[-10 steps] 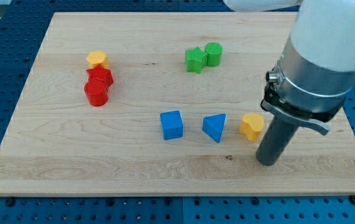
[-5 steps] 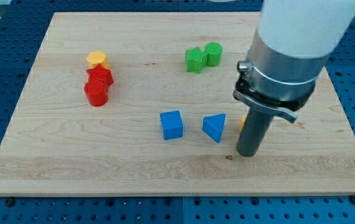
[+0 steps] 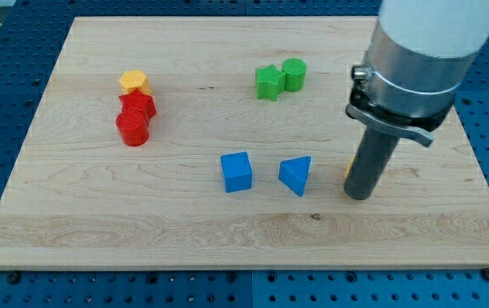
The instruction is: Move the yellow heart to the left of the green star
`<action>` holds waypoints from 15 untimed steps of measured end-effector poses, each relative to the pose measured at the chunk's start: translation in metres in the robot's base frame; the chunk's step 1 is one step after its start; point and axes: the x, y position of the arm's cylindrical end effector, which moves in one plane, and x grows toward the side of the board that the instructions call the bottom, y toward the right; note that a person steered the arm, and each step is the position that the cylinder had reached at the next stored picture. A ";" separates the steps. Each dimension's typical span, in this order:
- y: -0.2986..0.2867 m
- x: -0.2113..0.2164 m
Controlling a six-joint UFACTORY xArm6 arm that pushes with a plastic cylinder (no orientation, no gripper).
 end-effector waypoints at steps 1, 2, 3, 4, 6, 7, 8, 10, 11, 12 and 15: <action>0.006 -0.003; 0.014 -0.014; 0.027 -0.025; 0.041 -0.031; 0.046 -0.044; 0.045 -0.050; 0.042 -0.061; 0.025 -0.086; 0.001 -0.089; -0.035 -0.089; -0.090 -0.089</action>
